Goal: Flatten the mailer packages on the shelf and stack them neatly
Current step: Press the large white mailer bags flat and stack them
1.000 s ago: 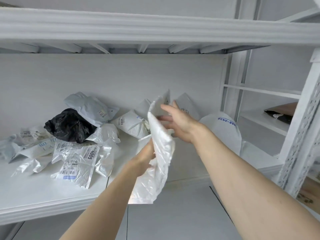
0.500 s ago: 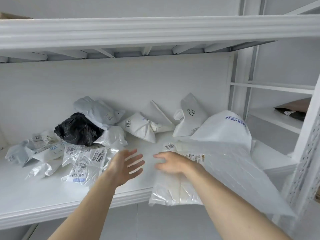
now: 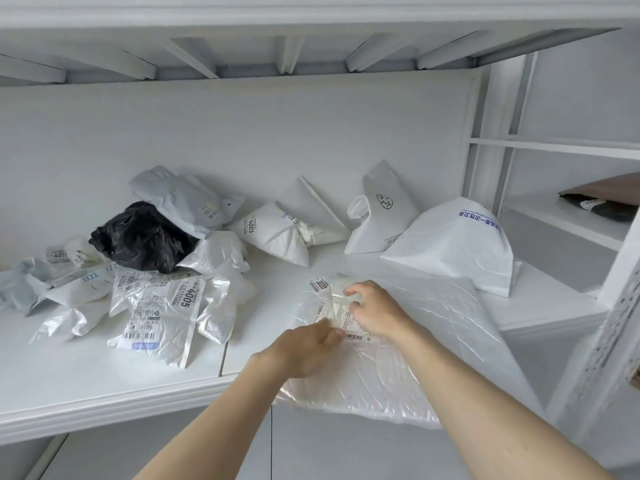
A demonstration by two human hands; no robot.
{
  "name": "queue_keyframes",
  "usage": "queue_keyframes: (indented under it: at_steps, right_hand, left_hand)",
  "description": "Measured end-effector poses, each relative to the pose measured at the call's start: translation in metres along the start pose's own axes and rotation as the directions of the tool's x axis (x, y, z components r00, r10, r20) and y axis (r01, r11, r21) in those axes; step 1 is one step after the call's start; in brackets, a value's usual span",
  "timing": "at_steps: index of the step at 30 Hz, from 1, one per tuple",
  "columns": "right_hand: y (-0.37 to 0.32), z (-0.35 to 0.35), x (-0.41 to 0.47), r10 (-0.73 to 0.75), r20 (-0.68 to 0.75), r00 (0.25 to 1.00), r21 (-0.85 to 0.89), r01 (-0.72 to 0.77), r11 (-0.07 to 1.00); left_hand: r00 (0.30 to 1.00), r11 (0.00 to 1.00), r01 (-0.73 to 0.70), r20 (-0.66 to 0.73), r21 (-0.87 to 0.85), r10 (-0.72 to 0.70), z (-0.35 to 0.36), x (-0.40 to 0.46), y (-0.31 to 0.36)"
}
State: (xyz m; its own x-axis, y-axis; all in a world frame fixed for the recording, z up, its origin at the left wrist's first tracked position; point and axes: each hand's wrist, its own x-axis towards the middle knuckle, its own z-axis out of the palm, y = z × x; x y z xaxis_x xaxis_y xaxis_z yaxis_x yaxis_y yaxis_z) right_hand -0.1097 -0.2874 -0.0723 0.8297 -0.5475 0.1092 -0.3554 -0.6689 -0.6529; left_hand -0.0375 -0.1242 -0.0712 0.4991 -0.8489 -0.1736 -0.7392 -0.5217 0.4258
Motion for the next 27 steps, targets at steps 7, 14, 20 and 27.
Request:
queue_keyframes:
  at_steps: [7,14,20,27]
  right_hand:
    - [0.020,-0.011,0.003,0.113,0.020,0.993,-0.362,-0.098,0.927]
    - [0.004,0.014,0.028,0.073,0.031,0.997,-0.439,-0.051,0.897]
    - [-0.003,0.017,0.073,0.063,-0.008,0.998,-0.478,-0.059,0.876]
    - [0.008,0.054,0.110,0.074,0.023,0.997,-0.549,-0.049,0.834]
  left_hand:
    - [0.970,0.906,0.243,-0.115,0.348,-0.216,-0.020,0.014,-0.034]
    - [0.905,0.944,0.267,-0.388,0.192,-0.176,-0.037,0.039,-0.042]
    - [0.883,0.941,0.326,-0.384,0.086,-0.271,-0.036,0.087,-0.050]
    - [0.880,0.928,0.372,-0.332,0.035,-0.340,-0.015,0.130,-0.062]
